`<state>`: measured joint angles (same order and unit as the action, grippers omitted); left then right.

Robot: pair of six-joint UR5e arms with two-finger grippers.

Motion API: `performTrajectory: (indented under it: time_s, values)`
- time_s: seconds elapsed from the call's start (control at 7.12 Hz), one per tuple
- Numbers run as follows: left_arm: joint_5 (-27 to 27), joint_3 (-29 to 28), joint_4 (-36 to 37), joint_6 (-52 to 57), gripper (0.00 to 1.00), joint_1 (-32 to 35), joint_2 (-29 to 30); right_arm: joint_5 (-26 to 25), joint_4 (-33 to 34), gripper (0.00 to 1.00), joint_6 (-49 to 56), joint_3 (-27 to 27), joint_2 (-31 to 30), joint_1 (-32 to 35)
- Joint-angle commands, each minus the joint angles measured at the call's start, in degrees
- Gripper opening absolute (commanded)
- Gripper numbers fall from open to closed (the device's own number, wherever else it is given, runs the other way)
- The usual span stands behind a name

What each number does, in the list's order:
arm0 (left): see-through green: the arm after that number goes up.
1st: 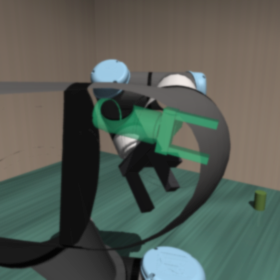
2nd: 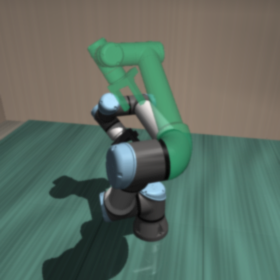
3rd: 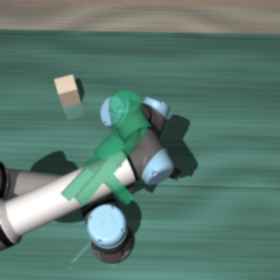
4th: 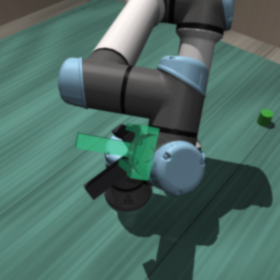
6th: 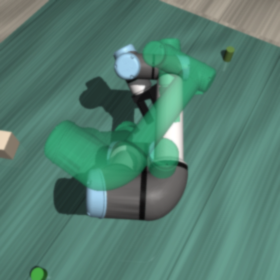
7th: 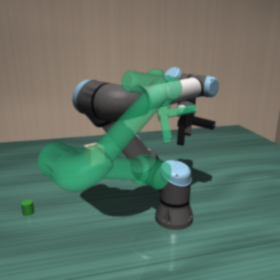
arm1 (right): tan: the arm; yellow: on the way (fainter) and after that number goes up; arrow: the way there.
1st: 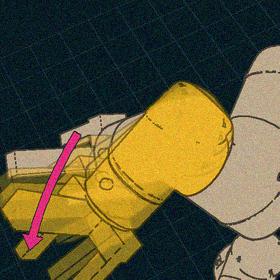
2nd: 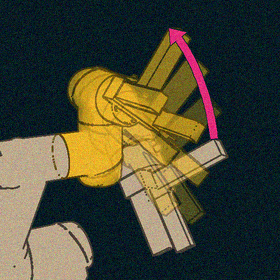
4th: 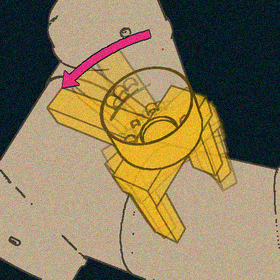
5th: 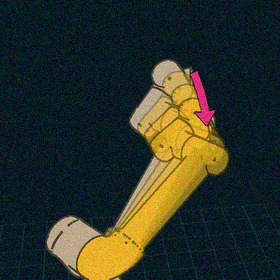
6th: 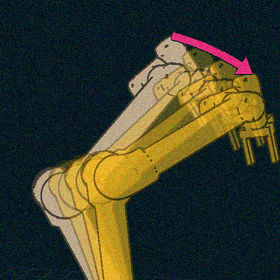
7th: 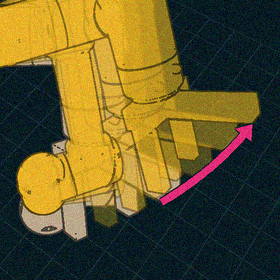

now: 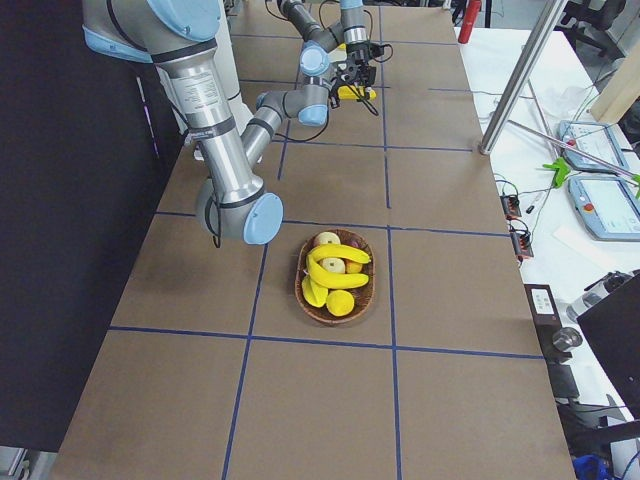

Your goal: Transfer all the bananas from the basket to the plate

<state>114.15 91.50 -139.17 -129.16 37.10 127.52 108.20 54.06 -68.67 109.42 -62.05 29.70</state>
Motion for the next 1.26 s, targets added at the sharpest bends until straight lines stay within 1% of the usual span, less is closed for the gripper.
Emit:
performTrajectory:
  time_s: [0.0, 0.14, 0.28, 0.56, 0.7, 0.84, 0.98, 1.12]
  values:
    - [0.0, 0.2, 0.0, 0.0, 0.00, 0.3, 0.1, 0.0, 0.2, 0.07, 0.1, -0.1, 0.0, -0.1]
    - [0.0, 0.2, 0.0, -0.1, 0.00, 0.4, 0.1, 0.3, 0.4, 0.48, 0.1, -0.2, 0.0, -0.1]
    - [0.0, 0.2, 0.1, -0.1, 0.00, 0.5, 0.0, 0.2, 0.8, 0.99, -0.1, -0.1, 0.1, -0.3]
    - [0.0, 0.2, 0.0, -0.1, 0.00, 0.4, 0.1, 0.5, 0.9, 0.99, -3.9, 0.0, 0.7, -0.3]
    - [0.0, 0.2, 0.1, 0.0, 0.00, 0.5, -0.2, 0.7, 1.7, 0.99, -4.0, 1.0, 0.6, -0.1]
    - [-0.2, 0.3, -0.2, 1.2, 0.00, 0.6, -1.0, 2.2, 6.6, 0.99, -4.0, 3.6, 0.4, 0.4]
    - [-0.2, 0.3, -0.1, 4.5, 0.00, 0.9, -1.7, 5.9, 11.0, 0.99, -3.9, 5.1, 0.1, 3.1]
    - [-0.2, 0.8, -0.1, 7.3, 0.00, 1.3, -4.7, 11.8, 15.3, 0.99, -3.9, 5.3, -0.1, 7.4]
